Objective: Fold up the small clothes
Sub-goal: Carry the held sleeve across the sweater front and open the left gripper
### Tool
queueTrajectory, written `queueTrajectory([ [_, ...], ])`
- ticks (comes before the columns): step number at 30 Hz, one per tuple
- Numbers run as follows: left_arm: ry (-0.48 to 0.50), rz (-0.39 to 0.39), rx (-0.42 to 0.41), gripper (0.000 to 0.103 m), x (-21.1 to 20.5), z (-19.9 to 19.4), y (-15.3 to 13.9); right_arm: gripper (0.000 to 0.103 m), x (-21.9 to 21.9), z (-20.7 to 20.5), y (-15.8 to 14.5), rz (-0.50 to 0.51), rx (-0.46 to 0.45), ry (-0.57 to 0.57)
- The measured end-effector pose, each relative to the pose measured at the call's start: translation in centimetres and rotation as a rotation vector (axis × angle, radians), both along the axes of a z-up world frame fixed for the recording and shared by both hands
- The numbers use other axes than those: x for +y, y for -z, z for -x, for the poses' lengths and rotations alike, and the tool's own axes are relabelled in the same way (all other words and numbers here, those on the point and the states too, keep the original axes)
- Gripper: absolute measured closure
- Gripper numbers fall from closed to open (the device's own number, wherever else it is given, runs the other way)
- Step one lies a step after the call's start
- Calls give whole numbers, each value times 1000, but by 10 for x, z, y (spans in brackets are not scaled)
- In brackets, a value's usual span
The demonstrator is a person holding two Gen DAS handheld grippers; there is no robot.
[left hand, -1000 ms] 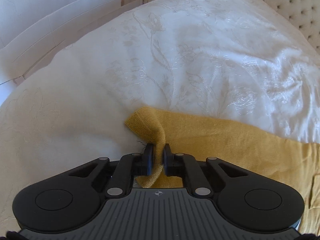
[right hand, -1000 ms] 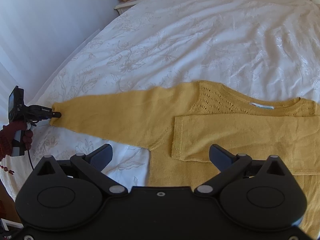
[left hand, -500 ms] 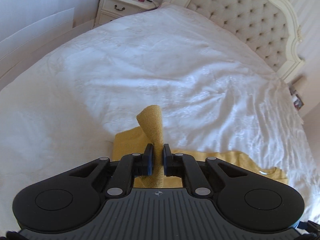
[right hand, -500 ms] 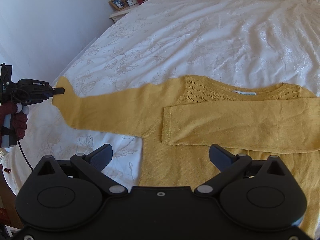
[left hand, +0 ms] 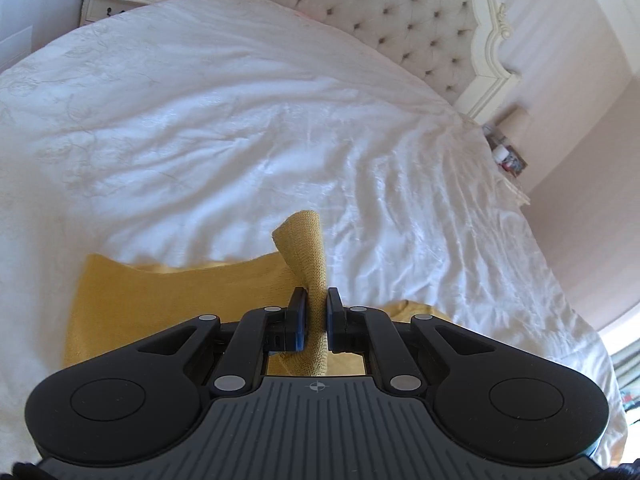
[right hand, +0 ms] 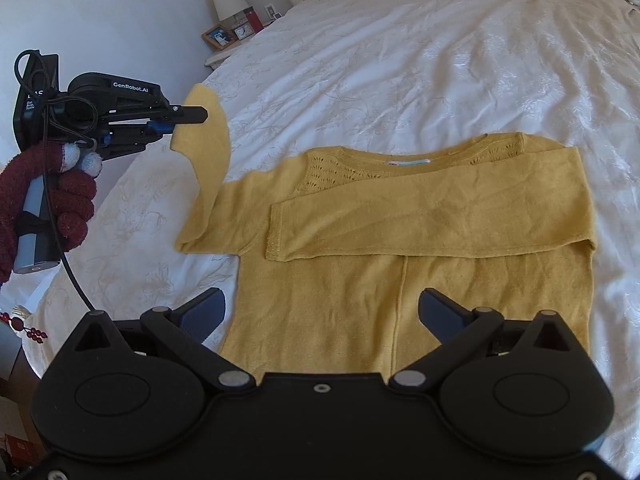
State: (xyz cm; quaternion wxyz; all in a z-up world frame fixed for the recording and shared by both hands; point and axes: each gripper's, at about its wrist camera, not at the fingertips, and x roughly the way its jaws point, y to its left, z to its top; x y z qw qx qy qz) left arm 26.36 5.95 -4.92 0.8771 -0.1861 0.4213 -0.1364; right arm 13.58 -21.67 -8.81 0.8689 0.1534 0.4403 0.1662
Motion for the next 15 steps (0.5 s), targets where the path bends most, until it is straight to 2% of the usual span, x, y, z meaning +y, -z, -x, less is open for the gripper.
queueTrajectory([
  [3,35,-7,18,93,-50,-5,13,1,-27,5,2,-13,5,28],
  [7,52,-59,64,92,-104,-9,35,1,-57,10,4,-10,9,43],
  [11,52,-138,72,91,-130,-2,43,1,-74,12,7,-8,15,52],
  [14,63,-169,59,80,-136,9,44,1,-79,10,10,-8,18,56],
  [15,67,-167,53,80,-136,14,44,1,-79,9,11,-7,20,56],
])
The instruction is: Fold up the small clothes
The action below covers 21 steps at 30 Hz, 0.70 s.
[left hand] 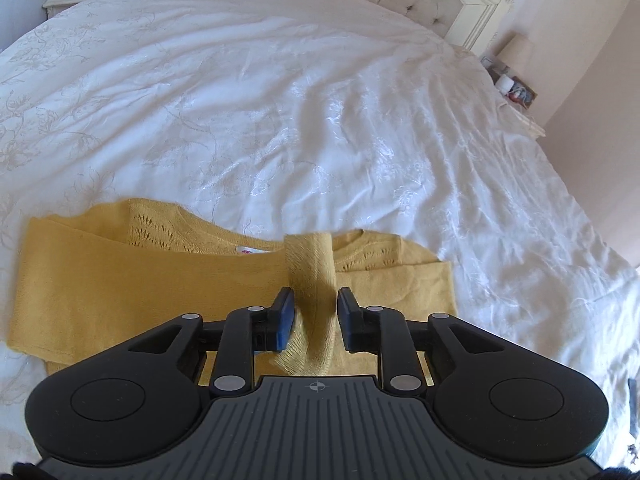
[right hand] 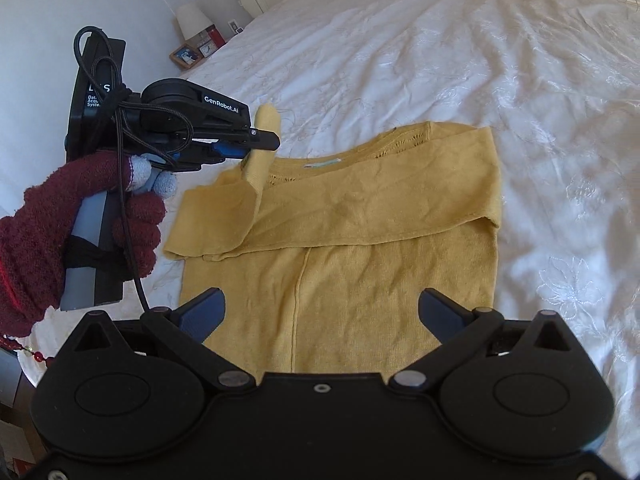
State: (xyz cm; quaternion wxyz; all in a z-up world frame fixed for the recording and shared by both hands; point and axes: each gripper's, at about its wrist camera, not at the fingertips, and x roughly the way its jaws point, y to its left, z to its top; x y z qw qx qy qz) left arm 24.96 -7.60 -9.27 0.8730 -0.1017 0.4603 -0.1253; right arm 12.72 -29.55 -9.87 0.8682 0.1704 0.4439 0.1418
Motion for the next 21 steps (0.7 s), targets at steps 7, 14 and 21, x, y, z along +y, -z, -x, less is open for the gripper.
queueTrajectory([
  [7,21,-53,-21,73,18,25,1,1,10,-9,5,16,1,-11],
  [14,-27,-183,59,73,66,39,34,1,21,-38,7,14,0,4],
  [21,-136,-225,132,73,106,41,63,1,31,-72,15,56,30,-22],
])
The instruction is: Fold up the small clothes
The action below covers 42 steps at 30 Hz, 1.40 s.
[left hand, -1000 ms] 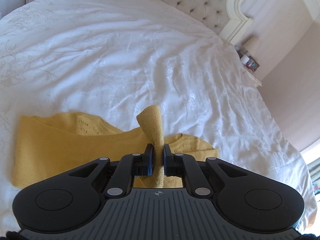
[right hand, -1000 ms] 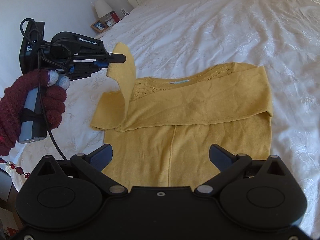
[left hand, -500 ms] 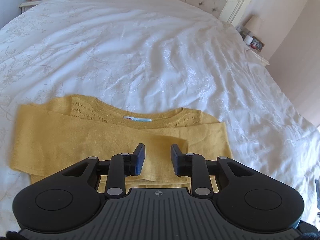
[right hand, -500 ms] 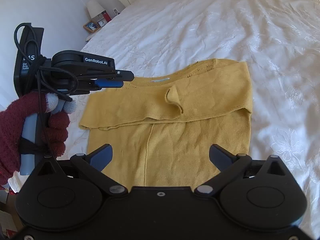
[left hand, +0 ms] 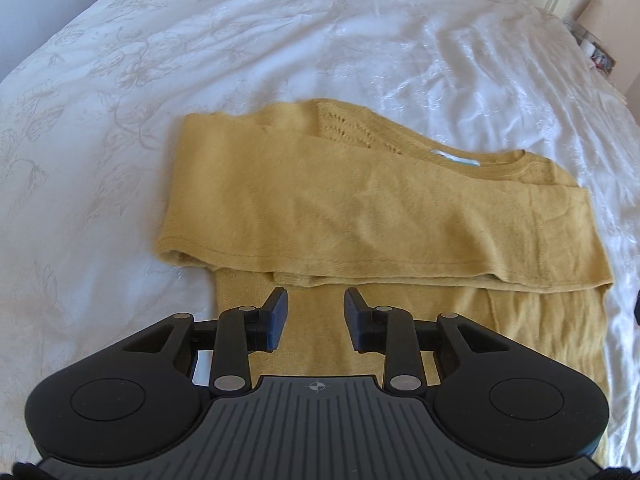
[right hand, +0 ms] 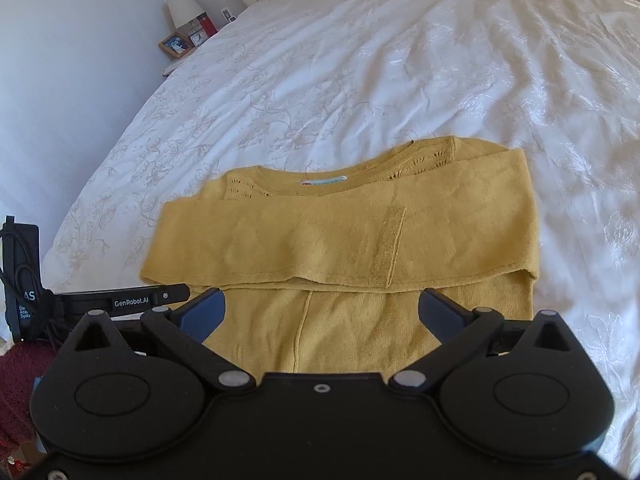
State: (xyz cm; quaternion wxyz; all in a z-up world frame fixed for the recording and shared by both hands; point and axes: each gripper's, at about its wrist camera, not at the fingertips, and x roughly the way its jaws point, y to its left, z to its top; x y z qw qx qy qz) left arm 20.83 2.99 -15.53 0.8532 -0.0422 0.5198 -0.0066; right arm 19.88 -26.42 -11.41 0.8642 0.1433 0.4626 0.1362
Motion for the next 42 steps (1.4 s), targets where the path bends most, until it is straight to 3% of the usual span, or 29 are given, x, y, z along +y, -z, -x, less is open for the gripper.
queueTrajectory([
  [5,-58,-12,36,73,17,-5,19,2,5,-24,11,36,44,-3],
  [9,-94,-22,70,73,26,-9,34,30,5,-43,25,73,73,-6],
  [13,-114,6,93,73,33,-12,45,35,3,-59,38,68,91,-7],
  [18,-89,-11,100,70,29,-13,50,42,-5,-75,57,20,137,36],
  [25,-76,-20,93,68,27,-14,51,44,-17,-87,81,-48,217,125],
  [26,-75,-20,93,68,27,-14,51,48,-17,-88,82,-55,219,129],
  [28,-74,-23,93,67,27,-14,51,67,-15,-89,82,-60,220,122],
  [29,-73,-24,93,67,27,-14,51,84,-14,-90,81,-56,220,115],
  [30,-73,-25,93,67,26,-14,51,87,-11,-90,78,-55,209,100],
  [36,-71,-18,91,67,27,-14,50,91,-11,-81,15,-84,60,-9],
  [39,-67,-20,90,67,27,-14,51,91,-32,-75,-20,-62,-17,-9],
  [42,-65,-23,87,67,27,-13,51,91,-59,-78,-19,4,4,52],
])
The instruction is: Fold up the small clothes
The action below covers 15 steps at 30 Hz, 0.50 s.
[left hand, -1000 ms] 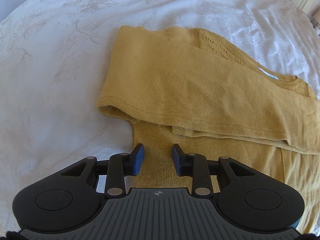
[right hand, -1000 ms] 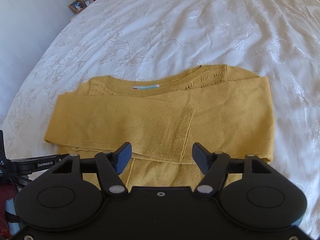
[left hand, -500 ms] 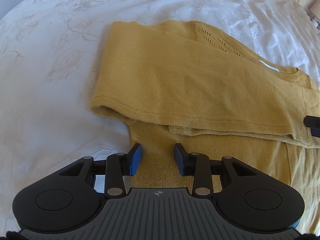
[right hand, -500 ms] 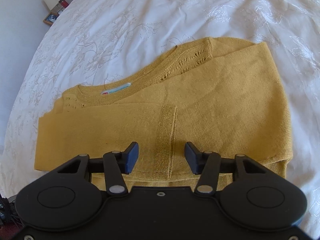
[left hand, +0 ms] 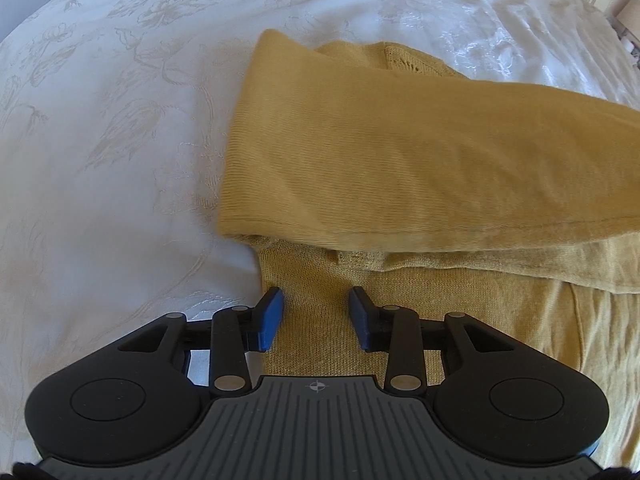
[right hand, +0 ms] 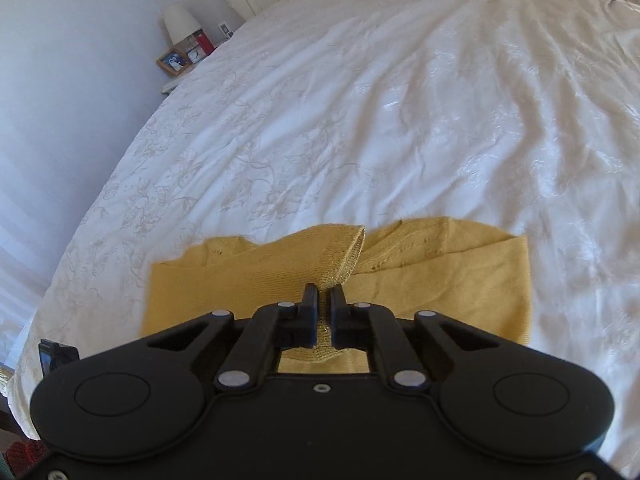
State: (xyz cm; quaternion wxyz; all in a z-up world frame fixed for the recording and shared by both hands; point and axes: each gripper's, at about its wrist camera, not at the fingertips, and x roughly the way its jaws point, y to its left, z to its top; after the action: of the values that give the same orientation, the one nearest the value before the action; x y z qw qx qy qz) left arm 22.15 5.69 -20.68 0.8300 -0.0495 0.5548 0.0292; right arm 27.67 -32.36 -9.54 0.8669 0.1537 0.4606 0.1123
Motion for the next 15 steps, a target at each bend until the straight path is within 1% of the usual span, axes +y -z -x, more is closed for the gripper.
queueTrajectory([
  [2,3,-3,-1,67,-1,0,0,91,-11,-7,16,71,39,36],
  [4,11,-8,-1,67,-2,0,0,91,-17,-15,38,129,86,45],
  [7,34,-16,3,67,-2,0,-3,91,-19,-22,63,167,142,43],
  [10,63,-40,-15,68,-8,5,-15,90,-18,-20,73,189,158,36],
  [11,75,-47,-30,68,-10,7,-20,89,-16,-20,75,197,158,35],
  [12,92,-57,-53,67,-13,9,-27,85,-16,-18,76,207,158,39],
  [15,131,-69,-112,67,-19,10,-41,82,-17,-18,82,235,171,65],
])
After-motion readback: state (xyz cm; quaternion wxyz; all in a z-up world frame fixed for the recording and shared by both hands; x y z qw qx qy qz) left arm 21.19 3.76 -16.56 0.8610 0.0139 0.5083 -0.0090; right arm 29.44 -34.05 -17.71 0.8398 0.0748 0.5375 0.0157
